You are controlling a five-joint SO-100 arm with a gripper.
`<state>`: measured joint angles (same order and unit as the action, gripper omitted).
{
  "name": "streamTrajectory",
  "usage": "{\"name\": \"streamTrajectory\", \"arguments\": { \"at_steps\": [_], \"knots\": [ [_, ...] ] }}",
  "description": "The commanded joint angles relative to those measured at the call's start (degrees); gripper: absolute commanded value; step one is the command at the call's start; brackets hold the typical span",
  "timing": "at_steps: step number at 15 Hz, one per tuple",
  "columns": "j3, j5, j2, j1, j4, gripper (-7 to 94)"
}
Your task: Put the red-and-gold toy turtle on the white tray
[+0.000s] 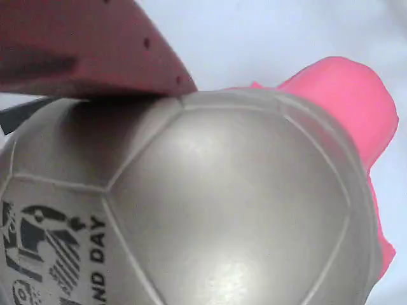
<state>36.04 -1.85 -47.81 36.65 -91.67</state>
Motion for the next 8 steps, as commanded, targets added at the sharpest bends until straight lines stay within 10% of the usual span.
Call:
{"name": "streamTrajectory", "arguments": {
  "at_steps": [1,8],
  "knots": [
    [-1.7,-1.2,-2.7,0.5,-0.2,39],
    [-1.5,-2.6,-2.7,0.4,-0.8,50]
  ]
}}
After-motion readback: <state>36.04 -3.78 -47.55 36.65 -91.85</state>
